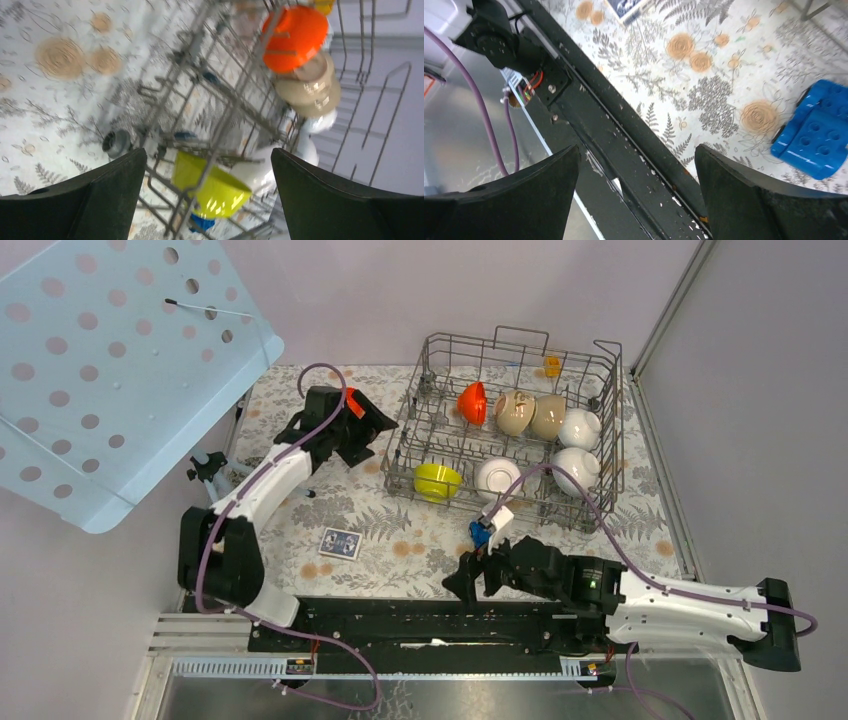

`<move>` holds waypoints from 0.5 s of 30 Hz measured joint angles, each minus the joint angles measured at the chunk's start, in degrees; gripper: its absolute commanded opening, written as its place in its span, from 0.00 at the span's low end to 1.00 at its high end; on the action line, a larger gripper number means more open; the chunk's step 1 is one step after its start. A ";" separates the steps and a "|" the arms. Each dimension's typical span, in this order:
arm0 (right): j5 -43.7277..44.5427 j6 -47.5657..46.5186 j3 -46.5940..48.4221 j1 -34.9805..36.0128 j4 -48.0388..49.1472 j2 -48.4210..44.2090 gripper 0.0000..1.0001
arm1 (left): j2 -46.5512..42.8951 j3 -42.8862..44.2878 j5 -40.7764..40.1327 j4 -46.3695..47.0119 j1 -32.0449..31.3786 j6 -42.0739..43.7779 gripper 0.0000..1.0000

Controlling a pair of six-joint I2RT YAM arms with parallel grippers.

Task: Unload the bowls from the dish rack
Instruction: Pick up the bowl from the dish rack.

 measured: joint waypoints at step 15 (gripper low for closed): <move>28.15 -7.28 36.63 -2.78 -15.06 14.27 0.90 | -24.33 -9.57 -2.23 2.99 -11.08 16.68 0.99</move>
